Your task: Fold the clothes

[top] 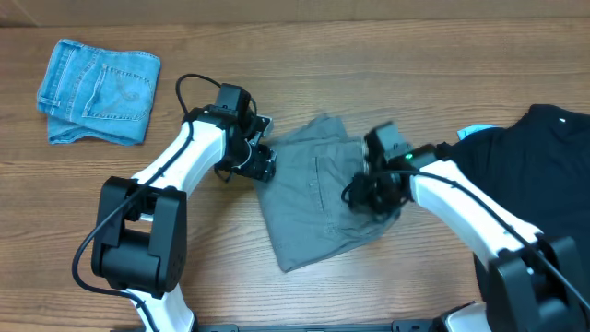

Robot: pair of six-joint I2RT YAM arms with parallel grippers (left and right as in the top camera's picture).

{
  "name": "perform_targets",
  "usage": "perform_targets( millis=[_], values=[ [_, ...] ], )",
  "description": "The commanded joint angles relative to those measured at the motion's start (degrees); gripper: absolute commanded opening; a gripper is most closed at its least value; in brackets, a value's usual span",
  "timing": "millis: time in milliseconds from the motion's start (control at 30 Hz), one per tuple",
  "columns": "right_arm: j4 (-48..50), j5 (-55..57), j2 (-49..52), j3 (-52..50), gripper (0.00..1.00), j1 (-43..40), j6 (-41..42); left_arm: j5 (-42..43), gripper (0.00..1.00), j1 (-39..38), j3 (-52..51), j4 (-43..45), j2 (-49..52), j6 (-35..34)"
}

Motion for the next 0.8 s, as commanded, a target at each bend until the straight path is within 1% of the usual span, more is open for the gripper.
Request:
perform_targets(
  millis=[0,167,267,367,433,533,667,767],
  values=[
    [3.21,0.13,-1.84,2.49,0.08,-0.85,-4.37,2.19,0.79,-0.61,-0.46,0.57,-0.39,-0.13],
    [9.07,-0.85,2.25,2.16,0.08,-1.18,-4.15,1.68,0.82,-0.61,-0.48,1.29,-0.37,-0.13],
    [15.13,-0.63,6.56,2.16,0.07,-1.57,-3.54,1.68,0.84,-0.61,-0.50,1.92,-0.37,-0.13],
    [21.11,-0.55,11.61,2.16,0.07,-3.34,0.02,1.73,0.84,-0.61,-0.50,1.92,-0.37,-0.13],
    [24.44,0.72,15.67,2.16,0.04,-5.42,4.42,1.73,0.84,-0.63,-0.50,1.92,-0.37,-0.13],
    [29.51,2.49,20.52,2.16,0.04,-8.20,8.50,1.73,0.83,-0.61,-0.50,1.84,-0.37,-0.13],
    [35.30,-0.35,22.91,2.19,0.04,-11.74,10.29,1.51,0.83,-0.61,-0.50,1.60,-0.37,-0.11],
    [37.62,-5.95,22.49,2.60,0.04,-13.20,8.44,1.29,0.83,-0.61,-0.50,1.05,-0.37,-0.09]
  ],
)
